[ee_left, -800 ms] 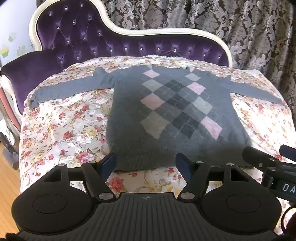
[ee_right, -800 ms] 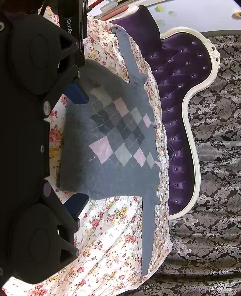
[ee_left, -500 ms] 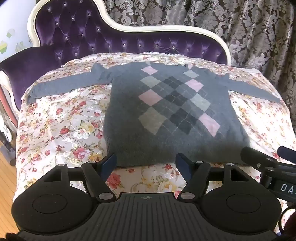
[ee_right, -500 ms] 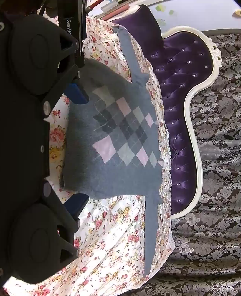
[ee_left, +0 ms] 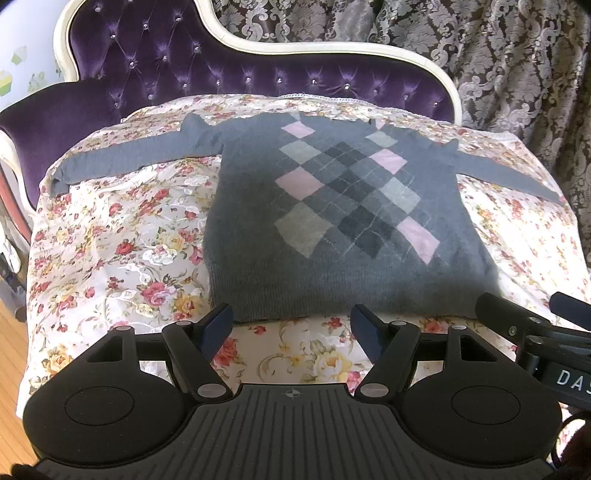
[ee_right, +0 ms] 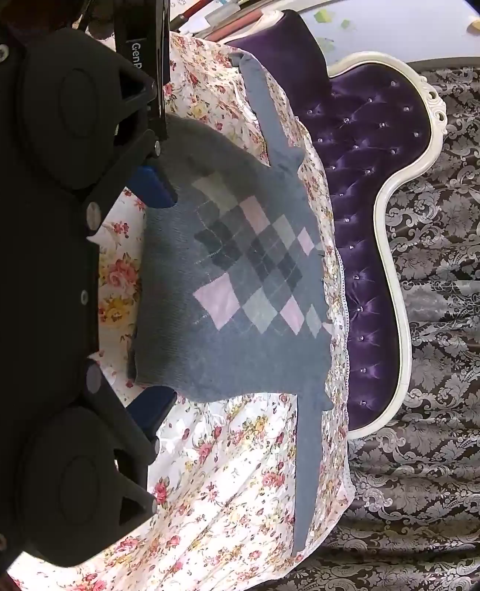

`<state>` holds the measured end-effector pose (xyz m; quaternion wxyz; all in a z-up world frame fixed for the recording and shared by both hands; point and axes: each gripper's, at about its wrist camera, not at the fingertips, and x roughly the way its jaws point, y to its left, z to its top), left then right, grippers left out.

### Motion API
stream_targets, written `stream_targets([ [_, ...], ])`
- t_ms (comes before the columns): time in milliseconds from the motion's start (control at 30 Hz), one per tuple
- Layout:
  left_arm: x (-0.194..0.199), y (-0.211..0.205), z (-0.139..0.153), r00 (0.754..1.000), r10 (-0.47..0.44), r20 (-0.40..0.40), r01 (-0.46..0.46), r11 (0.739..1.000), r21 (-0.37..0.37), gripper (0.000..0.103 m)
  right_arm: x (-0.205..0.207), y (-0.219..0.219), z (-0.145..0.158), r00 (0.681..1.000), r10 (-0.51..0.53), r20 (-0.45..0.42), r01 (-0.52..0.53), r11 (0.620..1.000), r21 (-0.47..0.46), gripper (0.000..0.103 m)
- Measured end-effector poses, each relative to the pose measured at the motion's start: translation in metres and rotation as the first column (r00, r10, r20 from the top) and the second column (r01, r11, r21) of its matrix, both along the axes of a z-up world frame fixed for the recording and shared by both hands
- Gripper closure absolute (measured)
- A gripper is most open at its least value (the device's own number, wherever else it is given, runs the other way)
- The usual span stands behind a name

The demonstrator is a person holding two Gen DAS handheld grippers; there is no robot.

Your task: Fold small clothes

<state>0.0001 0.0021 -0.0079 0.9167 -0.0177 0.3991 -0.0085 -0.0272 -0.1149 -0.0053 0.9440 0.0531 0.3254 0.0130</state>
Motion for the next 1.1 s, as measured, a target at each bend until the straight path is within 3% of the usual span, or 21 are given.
stream_targets([
  [1100, 0.0008, -0.001, -0.0054, 1.0, -0.002, -0.021, 0.001, 1.0, -0.005, 0.034, 0.0018, -0.001, -0.0045, 1.0, 0.001, -0.024, 0.0, 1.0, 0.017, 0.001],
])
